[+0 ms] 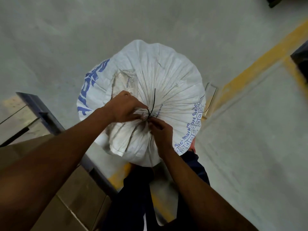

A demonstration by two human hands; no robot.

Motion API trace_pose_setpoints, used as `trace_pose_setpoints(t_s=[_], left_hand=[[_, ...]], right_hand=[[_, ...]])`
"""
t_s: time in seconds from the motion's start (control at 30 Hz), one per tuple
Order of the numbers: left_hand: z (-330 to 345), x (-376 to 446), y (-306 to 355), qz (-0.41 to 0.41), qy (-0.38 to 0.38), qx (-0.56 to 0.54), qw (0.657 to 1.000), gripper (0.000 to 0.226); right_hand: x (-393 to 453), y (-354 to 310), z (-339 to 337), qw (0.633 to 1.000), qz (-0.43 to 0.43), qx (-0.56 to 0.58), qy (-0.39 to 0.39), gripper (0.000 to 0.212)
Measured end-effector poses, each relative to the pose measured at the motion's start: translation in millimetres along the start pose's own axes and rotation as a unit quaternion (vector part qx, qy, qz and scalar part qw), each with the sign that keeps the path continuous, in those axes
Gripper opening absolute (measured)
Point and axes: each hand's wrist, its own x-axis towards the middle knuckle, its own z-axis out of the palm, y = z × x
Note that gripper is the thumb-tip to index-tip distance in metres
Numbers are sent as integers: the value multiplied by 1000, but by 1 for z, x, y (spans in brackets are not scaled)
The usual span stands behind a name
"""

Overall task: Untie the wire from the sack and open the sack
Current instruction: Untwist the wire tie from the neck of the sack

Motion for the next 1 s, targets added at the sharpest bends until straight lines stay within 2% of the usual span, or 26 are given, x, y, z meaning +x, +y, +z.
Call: trace_pose_setpoints(t_s=[0.07,0.2,0.3,0.4,0.67,0.87,1.0], left_hand=[[5,-3,-3,-7,18,-24,1000,77],[13,-2,-10,-30,51,-42,997,56],[18,-1,-16,-40,62,-46,996,51],[19,0,-20,-40,68,-48,996,47],[27,-1,-11,-78,77,-89,990,43],[34,-1,-6,-116,72,-116,984,41],[35,0,-2,-125,72,-117,983,39]], right_hand=[[-2,4,5,999,19,40,18,28],[-2,7,12,997,12,77,29,31],[4,6,14,994,29,107,16,23],[14,5,13,994,40,103,-18,16],[32,4,-8,986,42,40,-157,12],[31,7,-35,962,88,98,-237,9],[30,9,-49,947,110,139,-268,19]])
